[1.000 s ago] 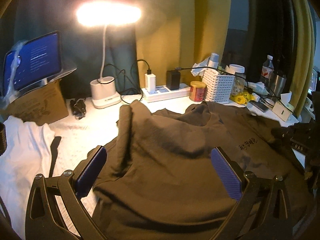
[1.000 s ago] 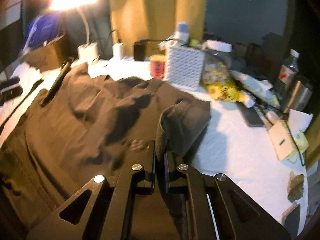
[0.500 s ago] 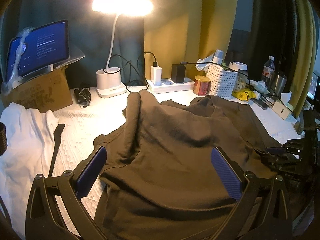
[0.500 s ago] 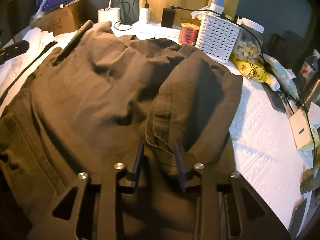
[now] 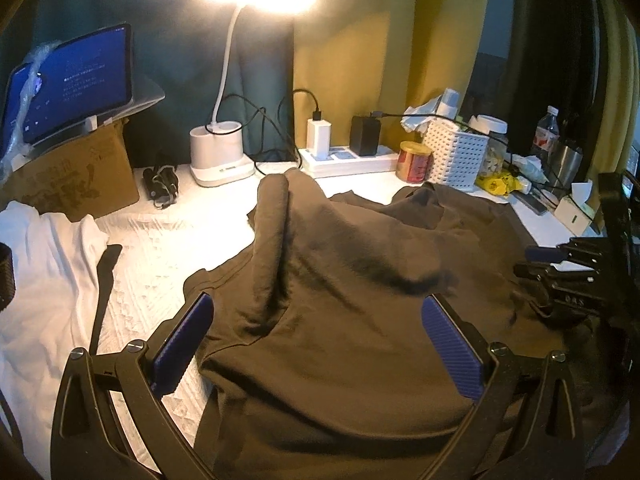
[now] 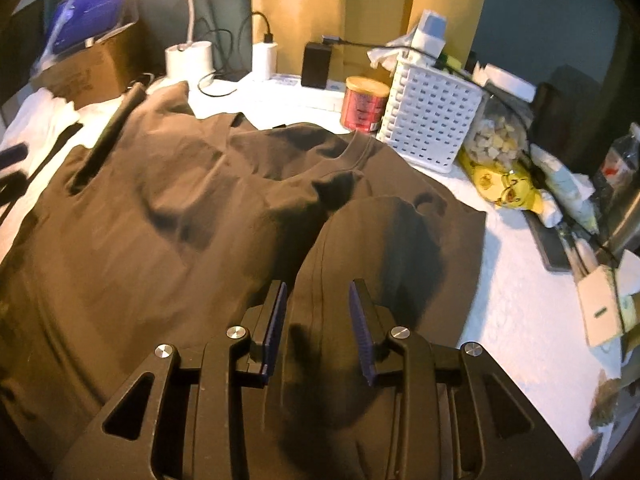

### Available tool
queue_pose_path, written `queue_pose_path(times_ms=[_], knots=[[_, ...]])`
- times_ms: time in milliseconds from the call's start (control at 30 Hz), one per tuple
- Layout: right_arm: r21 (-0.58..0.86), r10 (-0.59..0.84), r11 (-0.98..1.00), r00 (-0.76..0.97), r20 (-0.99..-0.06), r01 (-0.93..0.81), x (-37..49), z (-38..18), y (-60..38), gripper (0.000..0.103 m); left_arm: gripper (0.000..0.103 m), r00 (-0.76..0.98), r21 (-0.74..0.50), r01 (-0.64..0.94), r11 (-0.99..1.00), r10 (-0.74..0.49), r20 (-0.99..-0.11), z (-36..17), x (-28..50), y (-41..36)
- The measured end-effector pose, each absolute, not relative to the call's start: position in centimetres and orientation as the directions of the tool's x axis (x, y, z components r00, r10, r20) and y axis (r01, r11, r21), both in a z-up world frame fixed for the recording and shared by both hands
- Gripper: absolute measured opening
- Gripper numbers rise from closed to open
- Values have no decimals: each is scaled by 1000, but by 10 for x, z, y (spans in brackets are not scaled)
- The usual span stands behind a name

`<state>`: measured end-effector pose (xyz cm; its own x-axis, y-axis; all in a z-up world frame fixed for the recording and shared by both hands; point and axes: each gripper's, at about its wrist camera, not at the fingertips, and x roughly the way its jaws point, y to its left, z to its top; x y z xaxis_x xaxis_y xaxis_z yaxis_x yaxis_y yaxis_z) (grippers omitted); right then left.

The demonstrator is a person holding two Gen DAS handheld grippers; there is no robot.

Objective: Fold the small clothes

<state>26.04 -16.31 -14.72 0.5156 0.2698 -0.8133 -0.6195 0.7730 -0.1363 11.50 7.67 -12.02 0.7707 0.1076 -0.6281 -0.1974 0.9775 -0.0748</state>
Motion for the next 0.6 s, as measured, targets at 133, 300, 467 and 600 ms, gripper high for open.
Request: queue_pose_path(times_ms=[133, 300, 467, 600], knots=[[-106, 245, 789, 468, -849, -605, 287, -168, -154, 35, 102, 755, -74, -205, 976, 110, -646, -127, 124, 83], [-17, 330, 766, 417, -847, -642, 301, -170, -145, 35, 102, 740, -68, -205, 976, 109, -664, -134, 135, 85], [23, 378, 772, 430, -820, -636, 307, -149, -161, 35, 102, 734, -58, -198, 978, 109, -671, -136, 142, 83], [-29, 319, 836, 528, -787, -548, 328, -129, -196, 35, 102, 732, -51, -202, 978, 116, -672, -137, 147, 81]])
